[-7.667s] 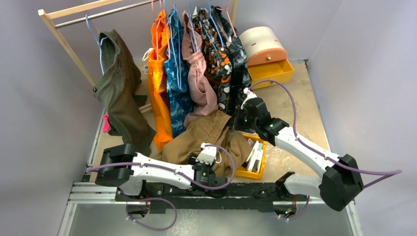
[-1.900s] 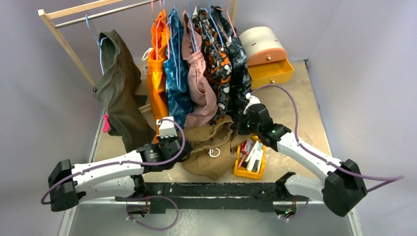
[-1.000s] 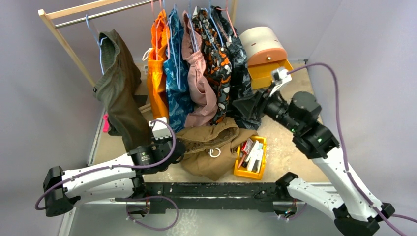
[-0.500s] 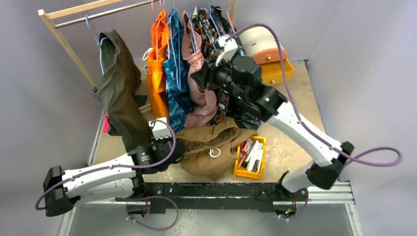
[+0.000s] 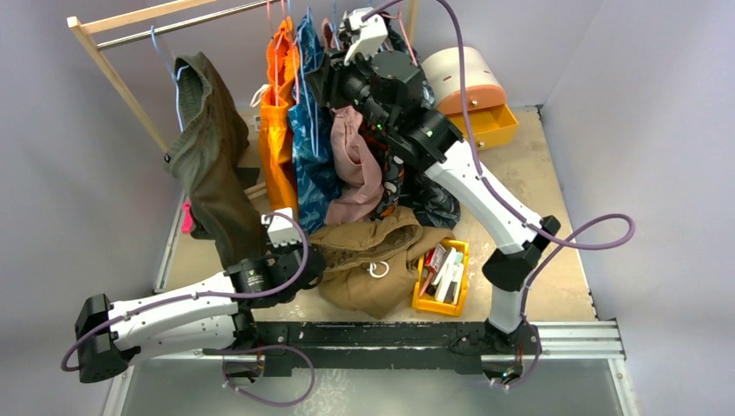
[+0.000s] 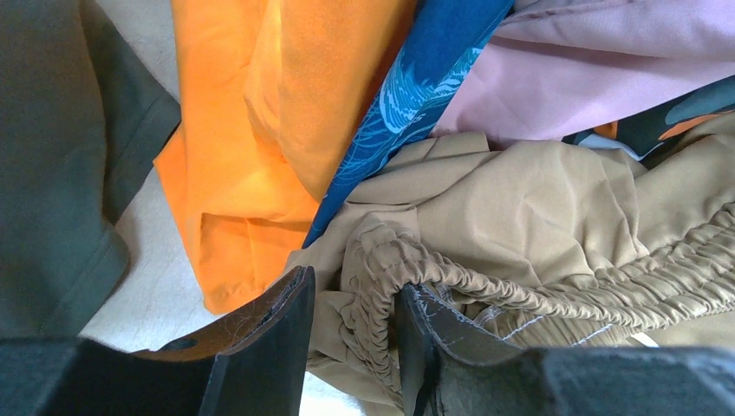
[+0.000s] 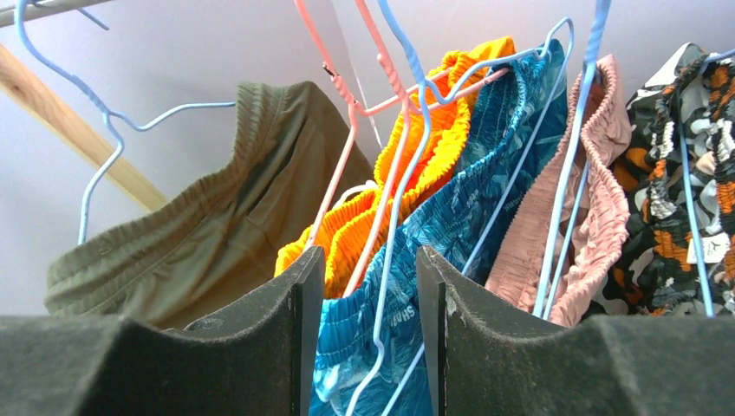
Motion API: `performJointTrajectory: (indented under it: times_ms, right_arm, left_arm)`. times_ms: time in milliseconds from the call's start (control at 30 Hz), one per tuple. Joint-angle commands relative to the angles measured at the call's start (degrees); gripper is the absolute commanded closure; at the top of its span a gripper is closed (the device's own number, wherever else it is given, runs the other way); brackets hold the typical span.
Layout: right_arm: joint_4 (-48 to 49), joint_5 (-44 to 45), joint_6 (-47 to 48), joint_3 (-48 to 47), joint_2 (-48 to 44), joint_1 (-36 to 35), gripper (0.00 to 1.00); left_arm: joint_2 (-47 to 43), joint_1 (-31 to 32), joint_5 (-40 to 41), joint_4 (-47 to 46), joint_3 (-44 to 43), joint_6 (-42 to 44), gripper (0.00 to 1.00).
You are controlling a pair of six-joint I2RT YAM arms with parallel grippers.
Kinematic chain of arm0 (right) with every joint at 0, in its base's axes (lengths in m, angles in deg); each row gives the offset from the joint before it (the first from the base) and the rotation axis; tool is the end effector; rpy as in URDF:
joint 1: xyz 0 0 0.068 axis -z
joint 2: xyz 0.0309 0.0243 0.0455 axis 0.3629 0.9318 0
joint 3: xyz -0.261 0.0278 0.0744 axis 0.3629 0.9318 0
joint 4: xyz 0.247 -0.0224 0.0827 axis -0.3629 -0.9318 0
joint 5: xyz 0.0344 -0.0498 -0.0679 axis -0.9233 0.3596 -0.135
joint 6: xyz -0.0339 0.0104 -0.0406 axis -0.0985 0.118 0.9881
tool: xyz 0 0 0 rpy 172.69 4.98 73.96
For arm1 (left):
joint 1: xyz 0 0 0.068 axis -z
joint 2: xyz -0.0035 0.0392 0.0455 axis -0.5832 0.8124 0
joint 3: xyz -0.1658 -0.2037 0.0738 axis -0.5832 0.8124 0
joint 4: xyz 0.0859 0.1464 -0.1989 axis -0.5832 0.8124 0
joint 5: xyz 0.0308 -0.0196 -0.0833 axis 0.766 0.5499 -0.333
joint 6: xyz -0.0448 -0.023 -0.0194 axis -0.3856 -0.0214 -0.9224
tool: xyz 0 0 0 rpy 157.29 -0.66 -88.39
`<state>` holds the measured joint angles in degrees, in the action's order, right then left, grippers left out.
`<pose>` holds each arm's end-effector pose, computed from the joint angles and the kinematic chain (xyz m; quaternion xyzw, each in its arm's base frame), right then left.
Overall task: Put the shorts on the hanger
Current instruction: Pick up the hanger from the clothesline.
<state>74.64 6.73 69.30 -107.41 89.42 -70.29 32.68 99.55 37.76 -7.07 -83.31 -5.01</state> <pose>0.2676 0.2975 0.5394 -0.1169 0.6308 0.3524 0.6814 0.0944 -0.1306 0.2301 -0.1303 0.8584 -0.0877 0.4884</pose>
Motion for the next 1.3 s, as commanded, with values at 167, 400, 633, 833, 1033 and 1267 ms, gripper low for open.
performJointTrajectory:
  times_ms: [167,400,633,833,1033,1267]
  right_arm:
    - [-1.5,-2.1,-0.2,-5.5,4.7,1.1,0.60]
    - [-1.7,-3.2,-0.7,-5.9,6.2,1.7,0.64]
    - [-2.6,-1.0,-0.9,-6.0,6.7,2.0,0.73]
    - [-3.6,2.2,0.3,-6.8,6.7,2.1,0.81]
    - [-5.8,5.2,1.2,-7.9,7.2,2.1,0.77]
    - [-3.1,5.4,4.4,-7.1,6.4,2.1,0.69]
  left_arm:
    - [0.2,-0.2,0.1,-3.0,0.8,1.2,0.62]
    - [0.5,-0.2,-0.8,-4.5,1.7,1.3,0.62]
    - [2.1,-0.2,-1.0,-5.1,1.3,1.7,0.62]
    - [2.6,-0.2,-1.0,-5.2,1.2,1.8,0.62]
    - [3.4,-0.2,-1.1,-5.4,1.1,1.8,0.62]
    - [3.7,-0.2,-1.2,-5.6,1.1,2.0,0.63]
